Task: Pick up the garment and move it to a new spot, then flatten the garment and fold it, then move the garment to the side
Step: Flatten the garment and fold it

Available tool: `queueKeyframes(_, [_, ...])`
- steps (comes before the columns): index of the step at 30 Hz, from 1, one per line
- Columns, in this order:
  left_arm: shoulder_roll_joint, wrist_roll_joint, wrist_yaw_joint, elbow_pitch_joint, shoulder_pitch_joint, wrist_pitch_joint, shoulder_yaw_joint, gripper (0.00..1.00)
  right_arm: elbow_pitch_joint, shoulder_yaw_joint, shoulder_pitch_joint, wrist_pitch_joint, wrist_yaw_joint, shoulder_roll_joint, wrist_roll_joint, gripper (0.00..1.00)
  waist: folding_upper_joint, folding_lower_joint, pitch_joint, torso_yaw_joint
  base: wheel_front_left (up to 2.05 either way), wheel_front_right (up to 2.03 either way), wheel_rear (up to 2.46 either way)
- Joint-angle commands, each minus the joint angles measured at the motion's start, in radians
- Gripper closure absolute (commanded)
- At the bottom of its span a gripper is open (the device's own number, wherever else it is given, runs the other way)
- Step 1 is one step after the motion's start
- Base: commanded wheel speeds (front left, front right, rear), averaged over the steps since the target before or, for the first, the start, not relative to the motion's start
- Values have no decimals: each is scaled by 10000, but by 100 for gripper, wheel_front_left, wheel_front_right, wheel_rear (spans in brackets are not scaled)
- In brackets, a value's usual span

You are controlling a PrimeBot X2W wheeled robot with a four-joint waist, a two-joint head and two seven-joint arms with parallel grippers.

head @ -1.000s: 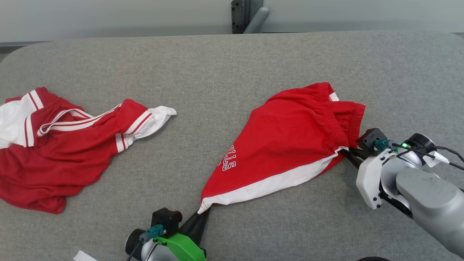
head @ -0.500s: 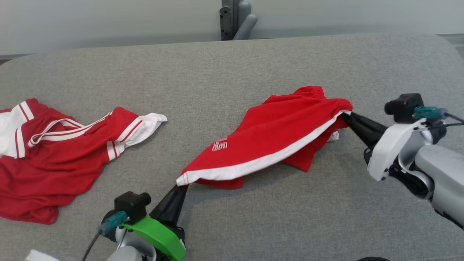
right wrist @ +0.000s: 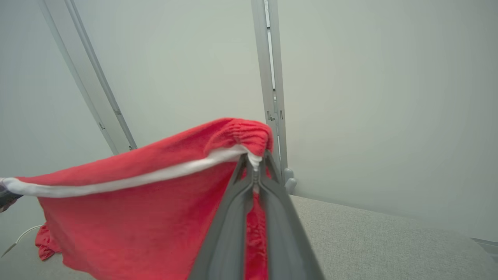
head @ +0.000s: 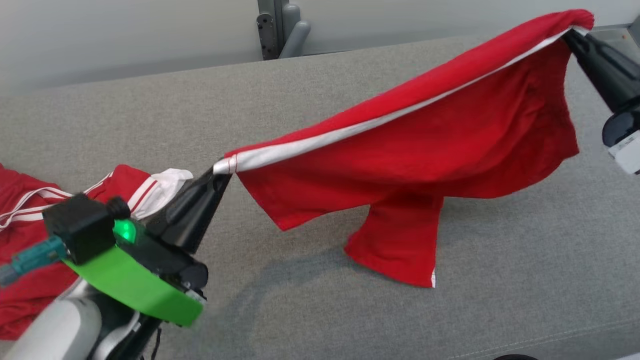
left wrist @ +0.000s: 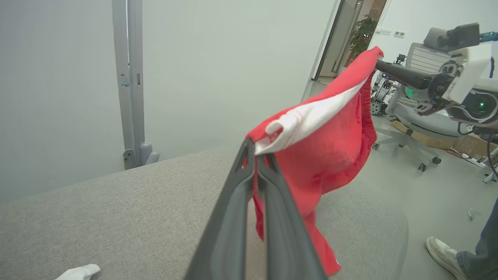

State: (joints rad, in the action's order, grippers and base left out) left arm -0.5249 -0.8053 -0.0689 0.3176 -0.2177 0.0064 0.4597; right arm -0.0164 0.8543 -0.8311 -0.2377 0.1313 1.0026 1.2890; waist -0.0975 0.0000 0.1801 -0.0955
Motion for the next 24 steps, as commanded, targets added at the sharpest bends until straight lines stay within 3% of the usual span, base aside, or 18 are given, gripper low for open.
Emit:
queueKeyframes(1, [-304, -176, 50, 374, -578, 495, -154, 100, 213, -250, -219, 88, -10, 112, 121, 100, 1, 0, 529, -58, 0, 0, 0])
queueKeyframes(3, [-484, -421, -31, 633, -1404, 1170, -263, 100, 266, -548, -437, 288, -10, 179, 76, 100, 1, 0, 1024, 1, 0, 0, 0])
queueKeyframes(6, [-524, -590, -161, 195, -3232, 2116, -325, 100, -207, -961, -1103, 721, -10, -219, -92, 100, 1, 0, 1920, 147, 0, 0, 0])
queueKeyframes(7, [-423, -608, -188, -179, -3940, 2374, -336, 100, -510, -1093, -1411, 905, -10, -459, -135, 100, 1, 0, 2234, 196, 0, 0, 0])
queueKeyframes(8, [-169, -428, -233, -1140, -5447, 2714, -339, 100, -1309, -1358, -2196, 1313, -9, -1122, -308, 100, 1, 0, 2860, 272, 0, 0, 0])
queueKeyframes(10, [194, -52, -170, -2362, -7002, 2737, -393, 100, -2293, -1615, -3177, 1663, -10, -1962, -613, 100, 1, 0, 3445, 315, 0, 0, 0])
queueKeyframes(17, [1366, 1952, 102, -6759, -11163, 290, -526, 100, -5486, -2298, -6607, 801, -9, -5066, -2807, 100, 1, 0, 4621, 212, 0, 0, 0])
queueKeyframes(20, [1537, 2446, 102, -7728, -11805, -533, -436, 100, -6010, -2324, -7144, 411, -9, -5552, -3302, 100, 1, 0, 4825, 167, 0, 0, 0])
queueKeyframes(24, [1756, 2660, -248, -9174, -11950, -1844, -197, 100, -6253, -2069, -6842, 63, -9, -6090, -3285, 100, 1, 0, 5048, 113, 0, 0, 0])
